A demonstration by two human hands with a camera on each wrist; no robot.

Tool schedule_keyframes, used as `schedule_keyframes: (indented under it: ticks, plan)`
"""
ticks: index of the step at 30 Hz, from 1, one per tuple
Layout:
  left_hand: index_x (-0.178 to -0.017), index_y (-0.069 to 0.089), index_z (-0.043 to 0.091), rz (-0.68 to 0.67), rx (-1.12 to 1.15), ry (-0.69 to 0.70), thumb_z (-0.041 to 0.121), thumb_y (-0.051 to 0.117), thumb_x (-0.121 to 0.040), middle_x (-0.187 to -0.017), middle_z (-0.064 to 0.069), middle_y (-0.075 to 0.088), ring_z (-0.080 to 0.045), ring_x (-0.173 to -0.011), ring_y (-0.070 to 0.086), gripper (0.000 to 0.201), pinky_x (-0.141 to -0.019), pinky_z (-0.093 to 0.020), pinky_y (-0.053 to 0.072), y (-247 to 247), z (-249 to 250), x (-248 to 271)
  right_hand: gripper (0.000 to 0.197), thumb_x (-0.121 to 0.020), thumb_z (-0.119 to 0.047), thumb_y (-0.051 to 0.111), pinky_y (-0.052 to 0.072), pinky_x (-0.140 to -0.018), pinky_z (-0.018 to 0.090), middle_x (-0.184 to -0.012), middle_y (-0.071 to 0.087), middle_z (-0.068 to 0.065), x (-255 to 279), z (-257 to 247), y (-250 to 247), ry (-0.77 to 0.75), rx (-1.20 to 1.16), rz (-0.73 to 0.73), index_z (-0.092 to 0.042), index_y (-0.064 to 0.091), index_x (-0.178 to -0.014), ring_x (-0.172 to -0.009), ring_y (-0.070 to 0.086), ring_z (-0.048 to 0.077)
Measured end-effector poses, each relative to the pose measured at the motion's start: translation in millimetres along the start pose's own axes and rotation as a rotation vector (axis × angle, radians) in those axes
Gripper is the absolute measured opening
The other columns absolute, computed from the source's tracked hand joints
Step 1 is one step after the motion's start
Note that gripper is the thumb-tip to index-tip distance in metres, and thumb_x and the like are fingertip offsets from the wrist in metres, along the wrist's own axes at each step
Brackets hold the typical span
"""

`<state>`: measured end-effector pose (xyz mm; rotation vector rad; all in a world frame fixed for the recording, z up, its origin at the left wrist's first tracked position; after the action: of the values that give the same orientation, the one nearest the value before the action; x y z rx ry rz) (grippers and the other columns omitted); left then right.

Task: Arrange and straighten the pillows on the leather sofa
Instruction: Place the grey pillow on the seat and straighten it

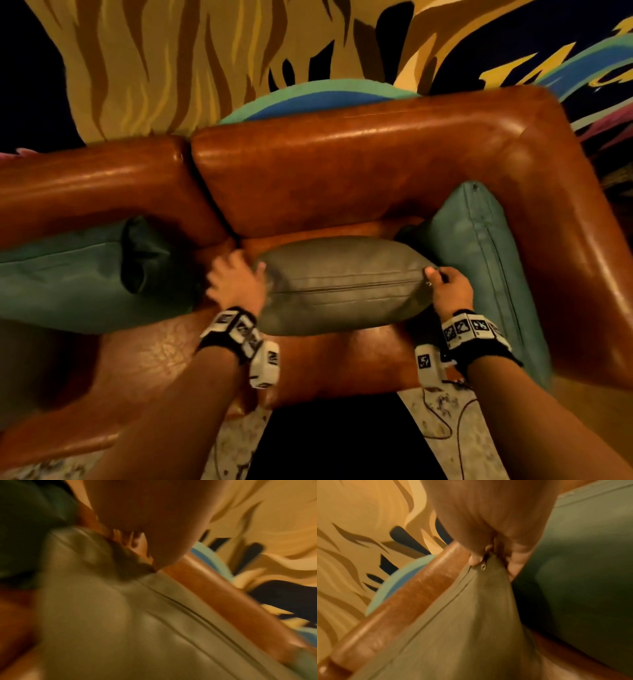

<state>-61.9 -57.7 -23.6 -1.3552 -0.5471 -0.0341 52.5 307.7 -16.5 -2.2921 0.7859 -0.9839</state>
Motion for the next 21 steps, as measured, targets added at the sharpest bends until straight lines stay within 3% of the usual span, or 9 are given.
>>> schedule_keyframes:
  ticks: [2,4,7,10,13,16,19,21]
  plan:
    - [-0.128,0.056,0.010,-0.135,0.098,-0.143,0.067,0.045,-0.092,-0.135,-0.022,0.053,-0.043,-0.122,0.050,0.068,-0.099,-0.053,0.042,-2,-34,-13,0.034,-0.097,-0.032,0.060,0.042,-0.084,0.034,-0.112,0.067,0.022,4,0,4,0.059,-0.044,0.047,-0.002,0.063,-0.113,-0.108,0.060,0.038]
    - [-0.107,0.068,-0.001,-0.235,0.208,-0.049,0.060,0.036,-0.100,-0.117,-0.027,0.066,-0.042,-0.109,0.060,0.069,-0.093,-0.047,0.046,1,-40,-21,0.037,-0.100,-0.034,0.053,0.041,-0.086,0.037,-0.115,0.064,0.024,10,-6,14,0.066,-0.065,0.054,-0.001,0.058,-0.116,-0.110,0.058,0.039]
    - [-0.096,0.068,-0.006,-0.102,0.395,0.061,0.047,0.035,-0.105,-0.105,-0.031,0.068,-0.045,-0.102,0.062,0.063,-0.089,-0.047,0.046,-19,-29,-16,0.035,-0.105,-0.035,0.041,0.038,-0.076,0.036,-0.100,0.062,0.023,16,-20,17,-0.089,-0.068,0.072,-0.003,0.054,-0.105,-0.099,0.058,0.038]
    - [-0.080,0.061,-0.003,0.101,0.588,-0.011,0.046,0.039,-0.105,-0.094,-0.031,0.066,-0.043,-0.091,0.061,0.058,-0.086,-0.047,0.045,-50,-33,-24,0.034,-0.105,-0.034,0.042,0.032,-0.070,0.031,-0.087,0.059,0.019,14,-33,5,-0.231,-0.070,0.136,-0.003,0.053,-0.096,-0.088,0.058,0.036]
    - [-0.066,0.049,0.002,0.128,0.663,-0.037,0.046,0.042,-0.104,-0.071,-0.018,0.055,-0.031,-0.074,0.050,0.059,-0.075,-0.043,0.040,-77,-27,-24,0.034,-0.104,-0.033,0.043,0.034,-0.071,0.031,-0.094,0.065,0.024,13,-42,0,-0.267,-0.034,0.151,-0.001,0.055,-0.101,-0.091,0.060,0.039]
    - [-0.060,0.041,0.007,0.127,0.758,-0.031,0.052,0.046,-0.100,-0.062,-0.011,0.044,-0.025,-0.064,0.044,0.061,-0.067,-0.037,0.035,-95,-26,-23,0.033,-0.104,-0.033,0.044,0.036,-0.071,0.032,-0.095,0.065,0.024,12,-51,0,-0.319,-0.021,0.147,-0.002,0.056,-0.102,-0.090,0.060,0.038]
    - [-0.062,0.044,0.005,0.094,0.788,-0.029,0.059,0.046,-0.098,-0.063,-0.012,0.047,-0.026,-0.066,0.047,0.065,-0.068,-0.039,0.038,-104,-29,-18,0.033,-0.104,-0.031,0.045,0.036,-0.070,0.035,-0.099,0.064,0.028,7,-50,6,-0.249,0.048,0.097,0.000,0.057,-0.105,-0.093,0.060,0.040]
    - [-0.068,0.053,-0.001,0.076,0.808,0.073,0.067,0.048,-0.092,-0.067,-0.017,0.056,-0.030,-0.068,0.053,0.072,-0.070,-0.041,0.043,-121,-12,-10,0.031,-0.103,-0.026,0.048,0.040,-0.082,0.042,-0.118,0.058,0.031,1,-55,14,-0.095,0.111,0.049,0.000,0.055,-0.118,-0.107,0.056,0.045]
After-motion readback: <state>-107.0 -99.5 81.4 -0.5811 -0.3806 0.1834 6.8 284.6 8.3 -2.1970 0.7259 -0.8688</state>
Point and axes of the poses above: each hand's wrist, its own x-axis away from the middle knuckle, its own y-axis out of the palm, z = x × y, the point moved 1 cm from there along -x, towards the middle knuckle
